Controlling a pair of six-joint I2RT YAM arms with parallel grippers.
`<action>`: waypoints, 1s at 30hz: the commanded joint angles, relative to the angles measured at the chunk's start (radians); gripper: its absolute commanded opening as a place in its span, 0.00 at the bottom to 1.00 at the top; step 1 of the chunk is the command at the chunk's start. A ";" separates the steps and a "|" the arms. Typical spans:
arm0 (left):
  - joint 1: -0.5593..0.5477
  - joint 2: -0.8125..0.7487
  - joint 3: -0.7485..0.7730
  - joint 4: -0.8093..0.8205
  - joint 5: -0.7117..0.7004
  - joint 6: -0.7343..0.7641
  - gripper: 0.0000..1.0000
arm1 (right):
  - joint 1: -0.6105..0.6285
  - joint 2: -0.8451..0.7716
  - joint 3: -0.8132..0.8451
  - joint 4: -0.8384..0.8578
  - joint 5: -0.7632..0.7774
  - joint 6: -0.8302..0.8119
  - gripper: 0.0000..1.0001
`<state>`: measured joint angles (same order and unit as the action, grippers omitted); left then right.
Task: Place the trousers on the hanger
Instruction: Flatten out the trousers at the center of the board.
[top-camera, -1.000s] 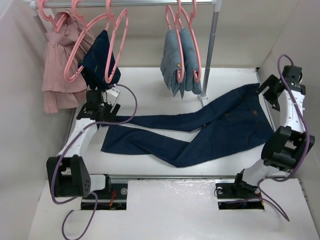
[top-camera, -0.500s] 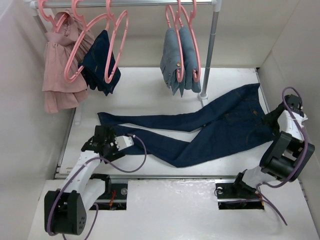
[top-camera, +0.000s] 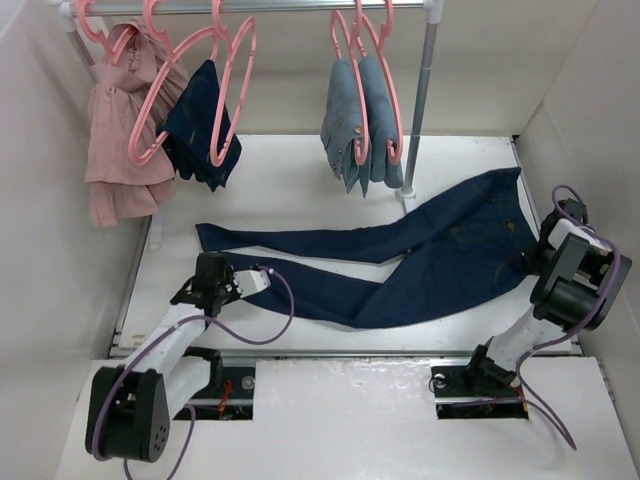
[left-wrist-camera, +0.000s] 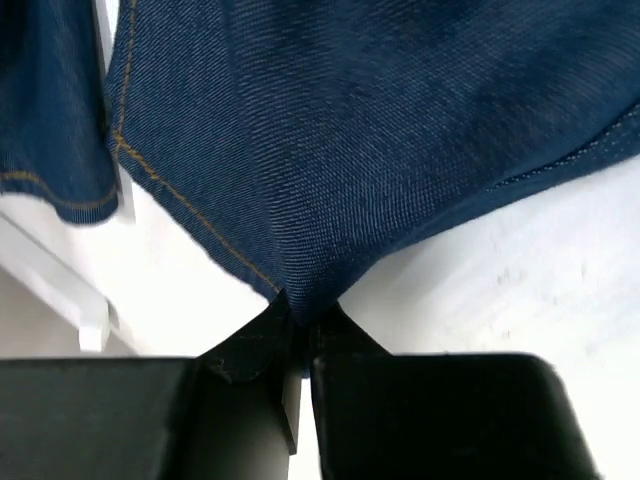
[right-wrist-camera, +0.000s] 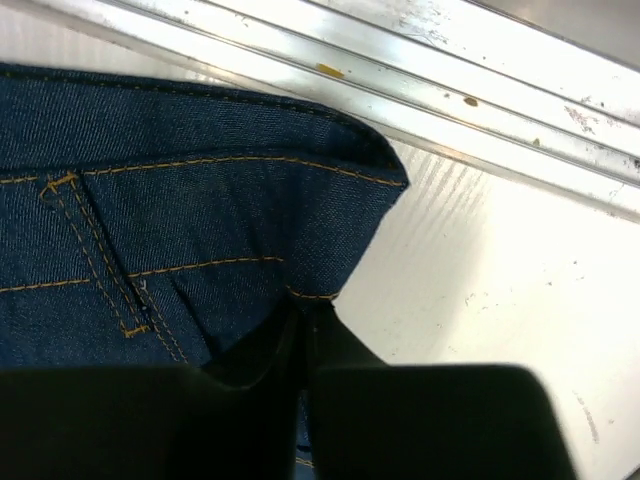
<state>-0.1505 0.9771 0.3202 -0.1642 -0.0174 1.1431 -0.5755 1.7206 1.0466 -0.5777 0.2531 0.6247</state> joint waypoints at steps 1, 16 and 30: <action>0.043 -0.105 -0.003 -0.098 -0.065 0.019 0.00 | -0.004 -0.044 -0.045 0.030 0.031 -0.008 0.02; 0.190 -0.270 0.234 -0.595 -0.339 0.254 0.00 | -0.164 -0.547 -0.123 -0.192 0.173 0.296 0.00; 0.190 -0.348 0.192 -0.799 -0.434 0.192 0.88 | -0.247 -0.547 -0.090 -0.382 0.329 0.403 0.98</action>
<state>0.0353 0.6395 0.4774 -0.8501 -0.3882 1.3617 -0.8204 1.2026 0.8967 -0.9276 0.4633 0.9920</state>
